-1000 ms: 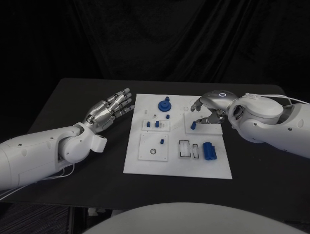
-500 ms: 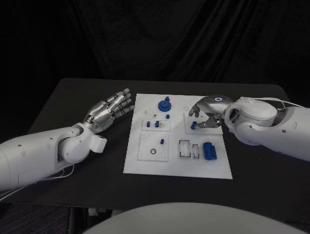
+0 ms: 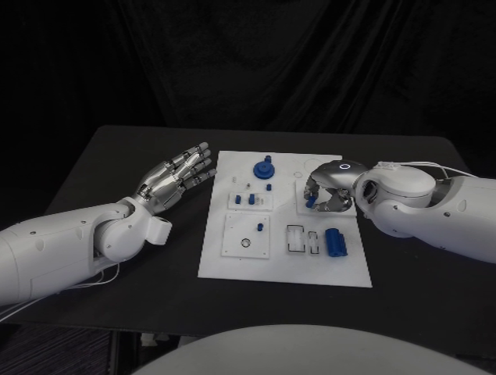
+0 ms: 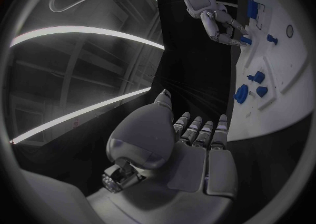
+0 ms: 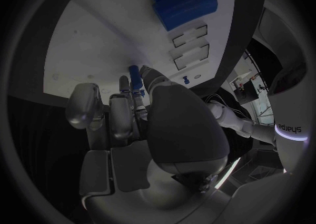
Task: Assemble the parts on the task board
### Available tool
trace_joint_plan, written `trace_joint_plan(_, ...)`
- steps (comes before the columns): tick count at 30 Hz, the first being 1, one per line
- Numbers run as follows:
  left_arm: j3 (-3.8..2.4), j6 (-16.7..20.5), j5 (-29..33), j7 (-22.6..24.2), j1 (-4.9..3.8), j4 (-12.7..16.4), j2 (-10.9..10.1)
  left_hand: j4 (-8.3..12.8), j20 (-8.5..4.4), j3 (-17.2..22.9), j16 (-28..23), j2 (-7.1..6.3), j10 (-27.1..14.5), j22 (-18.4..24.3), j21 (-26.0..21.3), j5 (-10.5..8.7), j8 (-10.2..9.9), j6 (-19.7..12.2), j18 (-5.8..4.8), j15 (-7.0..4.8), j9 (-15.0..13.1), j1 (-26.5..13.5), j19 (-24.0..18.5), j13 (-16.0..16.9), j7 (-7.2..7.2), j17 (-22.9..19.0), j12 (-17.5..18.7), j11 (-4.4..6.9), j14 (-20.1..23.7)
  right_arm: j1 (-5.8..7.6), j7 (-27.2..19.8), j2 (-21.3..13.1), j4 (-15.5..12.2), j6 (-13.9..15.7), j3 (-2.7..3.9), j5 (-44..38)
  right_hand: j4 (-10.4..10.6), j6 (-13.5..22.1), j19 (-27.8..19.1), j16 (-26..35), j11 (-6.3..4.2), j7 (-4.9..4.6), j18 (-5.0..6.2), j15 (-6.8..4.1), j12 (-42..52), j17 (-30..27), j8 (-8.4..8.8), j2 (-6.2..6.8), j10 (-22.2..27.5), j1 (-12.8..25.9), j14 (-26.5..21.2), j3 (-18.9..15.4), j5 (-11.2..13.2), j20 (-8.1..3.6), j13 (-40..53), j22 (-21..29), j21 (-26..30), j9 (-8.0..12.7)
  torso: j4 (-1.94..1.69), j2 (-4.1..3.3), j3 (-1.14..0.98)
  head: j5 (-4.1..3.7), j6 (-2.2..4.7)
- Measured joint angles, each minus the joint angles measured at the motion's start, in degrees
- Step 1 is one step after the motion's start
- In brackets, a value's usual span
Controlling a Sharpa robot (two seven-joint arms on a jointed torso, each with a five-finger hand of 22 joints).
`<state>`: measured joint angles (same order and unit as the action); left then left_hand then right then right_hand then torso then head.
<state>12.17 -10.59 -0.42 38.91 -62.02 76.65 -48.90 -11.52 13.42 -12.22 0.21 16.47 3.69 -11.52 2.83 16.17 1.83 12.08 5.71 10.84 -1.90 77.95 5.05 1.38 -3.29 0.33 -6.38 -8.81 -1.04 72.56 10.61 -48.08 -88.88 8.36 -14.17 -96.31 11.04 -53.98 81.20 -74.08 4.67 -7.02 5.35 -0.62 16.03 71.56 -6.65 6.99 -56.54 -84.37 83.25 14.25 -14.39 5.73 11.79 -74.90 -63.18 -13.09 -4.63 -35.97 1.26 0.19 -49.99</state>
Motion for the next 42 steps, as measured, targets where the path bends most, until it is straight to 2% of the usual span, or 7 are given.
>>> trace_joint_plan(8, 0.0, 0.0, 0.0, 0.0, 0.12, -0.1, 0.1, 0.6, 0.22, 0.3, 0.0, 0.24, -0.1, 0.0, 0.0, 0.23, 0.0, -0.1, 0.0, 0.0, 0.0, 0.2, 0.2, 0.0, -1.12, 0.0, 0.0, 0.5, 0.0, -0.08, -0.4, 0.4, 0.4, 0.1, 0.0, 0.0, 0.5, -2.6, 0.4, -0.7, -0.67, 0.14, 0.01, -0.2, -1.0, 0.7, -0.34, 0.0, -3.7, 0.0, 0.2, 1.6, 0.7, -0.41, -0.9, 0.0, -1.1, -0.9, 0.02, 0.03, 0.02, 0.07, 0.0)
trace_joint_plan(12, 0.0, -0.1, 0.0, 0.0, 0.23, -0.2, 0.1, 0.8, 0.22, 0.5, 0.0, 0.01, -0.1, 0.0, 0.0, 0.57, 0.0, -0.1, 0.0, 0.0, 0.0, 0.5, 0.2, 0.0, -1.12, 0.0, 0.0, 0.49, 0.0, -0.09, -0.5, 0.5, 0.6, 0.3, 0.01, 0.0, -0.2, -4.3, 0.4, -1.1, -1.01, 0.48, 0.01, -0.39, -1.4, 1.0, -0.94, -0.69, -5.7, -0.7, 0.4, 2.8, 1.6, -0.41, -1.3, 0.0, -1.4, -1.5, 0.01, 0.0, 0.02, 0.04, 0.0)
trace_joint_plan(15, 0.0, -0.1, 0.0, 0.0, 0.3, -0.2, 0.1, 0.9, 0.22, 0.6, 0.0, 0.01, -0.1, 0.0, 0.0, 0.57, 0.0, -0.1, 0.0, 0.0, 0.0, 0.5, 0.2, 0.0, -1.12, 0.0, 0.0, 0.49, 0.0, -0.11, -0.5, 0.5, 0.7, 0.7, 0.01, 0.0, -1.0, -5.4, 0.6, -1.1, -1.26, 0.35, 0.01, -0.41, -1.4, 1.0, -1.29, -1.35, -7.1, -1.4, 0.4, 3.5, 2.4, -0.61, -1.5, 0.0, -1.7, -1.8, -0.02, -0.03, 0.02, 0.03, 0.0)
trace_joint_plan(29, 0.0, -0.1, 0.0, 0.0, 0.52, -0.2, 0.0, 2.0, 0.21, 1.7, 0.0, 0.08, -0.1, 0.1, 0.0, 1.99, 0.0, -0.1, 0.0, 0.22, 0.0, 1.0, 0.2, 0.0, -1.12, 0.0, 0.0, 0.49, -0.2, -0.07, -0.8, -0.4, -0.3, 4.0, -0.05, 0.1, -3.3, -7.8, 0.6, -1.1, -1.64, 0.32, 0.01, -0.61, -2.1, 1.1, -2.4, -2.02, -10.3, -3.1, 0.6, 5.0, 2.6, -0.61, -2.2, 0.0, -1.6, -2.3, -0.04, 0.0, 0.07, 0.35, 0.0)
trace_joint_plan(31, 0.0, -0.1, 0.0, 0.0, 0.52, -0.2, 0.0, 2.0, 0.21, 1.7, 0.0, 0.08, -0.1, 0.1, 0.0, 1.99, 0.0, -0.1, 0.0, 0.22, 0.0, 1.0, 0.2, 0.0, -1.12, 0.0, 0.0, 0.49, -0.2, 0.27, -0.8, -0.8, -0.9, 4.5, -0.1, 0.1, -3.8, -7.9, 0.6, -1.1, -1.72, 0.33, 0.02, -0.61, -2.5, 1.1, -2.42, -2.02, -10.4, -3.1, 0.6, 5.2, 2.1, -0.61, -2.2, 0.0, -1.7, -2.3, -0.03, 0.01, 0.06, 0.4, 0.0)
trace_joint_plan(36, 0.0, -0.1, 0.0, 0.0, 0.55, -0.2, -0.1, 2.1, 0.21, 1.8, 0.0, 0.08, -0.1, 0.1, 0.0, 2.33, 0.0, -0.1, 0.0, 0.22, 0.0, 1.0, 0.2, 0.0, -1.12, 0.0, 0.0, 0.49, -0.2, 2.47, -0.8, -1.8, -3.3, 5.7, 0.03, 0.1, -3.9, -7.9, 0.6, -1.1, -1.53, 0.41, 0.02, -0.61, -2.8, 1.0, -2.62, -1.94, -10.6, -4.1, 0.6, 5.3, 1.7, -0.61, -2.5, 0.0, -1.6, -2.3, -0.02, 0.0, 0.05, 0.59, 0.0)
trace_joint_plan(42, 0.0, -0.1, 0.0, 0.0, 0.57, -0.2, -0.1, 2.1, 0.21, 1.8, 0.0, 0.08, -0.1, 0.1, 0.0, 2.33, 0.0, -0.1, 0.0, 0.22, 0.0, 1.0, 0.2, 0.0, -1.12, 0.0, 0.0, 0.49, -0.2, 4.32, -0.7, -2.8, -8.6, 6.1, 0.04, 0.1, -4.0, -8.0, 0.6, -1.1, -1.53, 0.48, 0.02, -0.61, -3.1, 1.0, -2.65, -1.88, -10.6, -4.2, 0.6, 5.1, 1.7, -0.61, -2.5, 0.0, -1.6, -2.3, 0.0, -0.03, 0.04, 0.9, 0.0)
